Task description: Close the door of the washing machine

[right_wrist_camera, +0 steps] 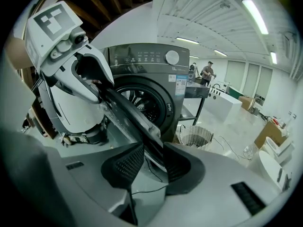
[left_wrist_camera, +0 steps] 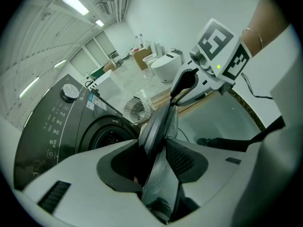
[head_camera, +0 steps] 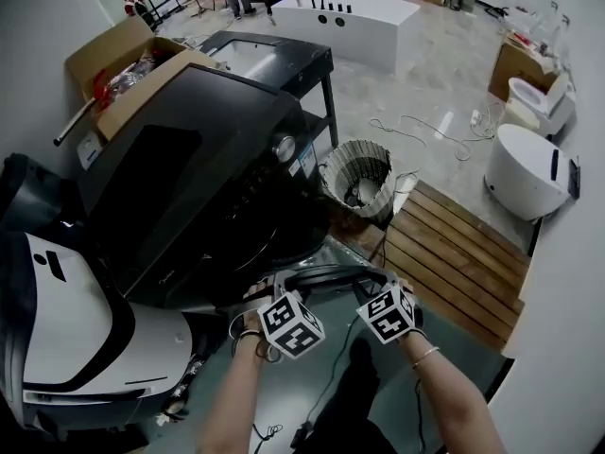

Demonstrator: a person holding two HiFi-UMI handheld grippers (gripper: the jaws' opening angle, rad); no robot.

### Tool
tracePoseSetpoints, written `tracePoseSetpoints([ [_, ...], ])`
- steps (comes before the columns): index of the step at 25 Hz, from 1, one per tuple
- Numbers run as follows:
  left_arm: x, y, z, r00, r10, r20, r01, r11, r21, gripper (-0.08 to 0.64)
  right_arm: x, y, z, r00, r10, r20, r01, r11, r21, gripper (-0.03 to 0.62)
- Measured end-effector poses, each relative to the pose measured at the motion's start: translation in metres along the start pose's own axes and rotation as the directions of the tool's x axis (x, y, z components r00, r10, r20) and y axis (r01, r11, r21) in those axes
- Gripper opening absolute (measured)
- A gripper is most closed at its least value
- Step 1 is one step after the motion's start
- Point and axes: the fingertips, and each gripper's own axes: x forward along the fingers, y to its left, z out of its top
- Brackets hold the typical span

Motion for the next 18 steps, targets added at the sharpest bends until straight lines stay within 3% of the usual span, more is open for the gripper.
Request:
tracePoseSetpoints([
  [18, 0.032, 0.099, 0.005, 0.994, 0.065, -0.09, -0.081, 0.978, -0.195, 0.195, 0.079, -0.053, 0.088, 0.995, 0.097, -0.04, -0.101, 0.989, -0.112, 0.124],
])
